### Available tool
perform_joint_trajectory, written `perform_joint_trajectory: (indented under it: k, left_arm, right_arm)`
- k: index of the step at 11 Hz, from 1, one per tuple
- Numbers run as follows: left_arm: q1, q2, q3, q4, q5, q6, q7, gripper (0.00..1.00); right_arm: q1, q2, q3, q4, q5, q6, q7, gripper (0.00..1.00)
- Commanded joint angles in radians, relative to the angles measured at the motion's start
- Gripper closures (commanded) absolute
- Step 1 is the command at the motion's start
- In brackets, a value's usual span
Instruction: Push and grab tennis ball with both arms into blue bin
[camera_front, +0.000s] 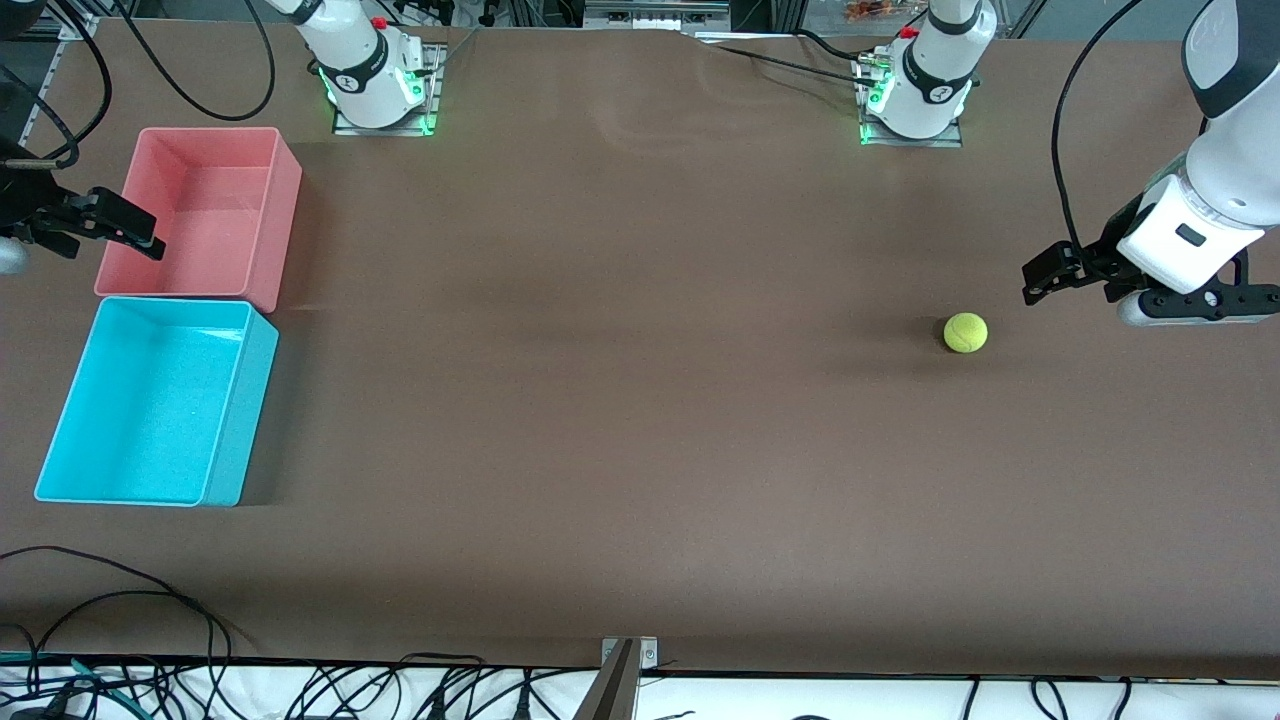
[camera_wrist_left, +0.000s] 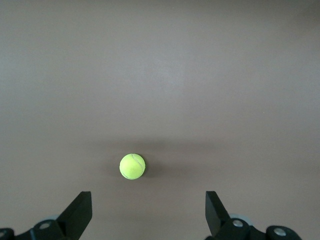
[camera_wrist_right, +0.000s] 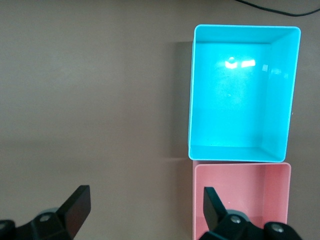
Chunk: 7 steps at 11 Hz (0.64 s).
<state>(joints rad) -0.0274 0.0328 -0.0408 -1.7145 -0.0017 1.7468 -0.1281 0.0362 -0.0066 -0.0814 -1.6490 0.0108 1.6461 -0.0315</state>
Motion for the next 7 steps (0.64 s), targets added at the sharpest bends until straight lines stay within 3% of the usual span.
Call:
perform_joint_trajectory:
  k: [1,7]
  left_arm:
    - [0.004,0.002,0.002,0.013,-0.012,-0.019,0.024,0.0]
    - [0.018,0.01,0.002,0.015,-0.012,-0.019,0.025,0.0]
  right_arm:
    - [-0.012,0.001,0.011,0.025,-0.003,-0.028,0.019,0.0]
    - [-0.013,0.001,0.003,0.025,-0.003,-0.026,0.018,0.0]
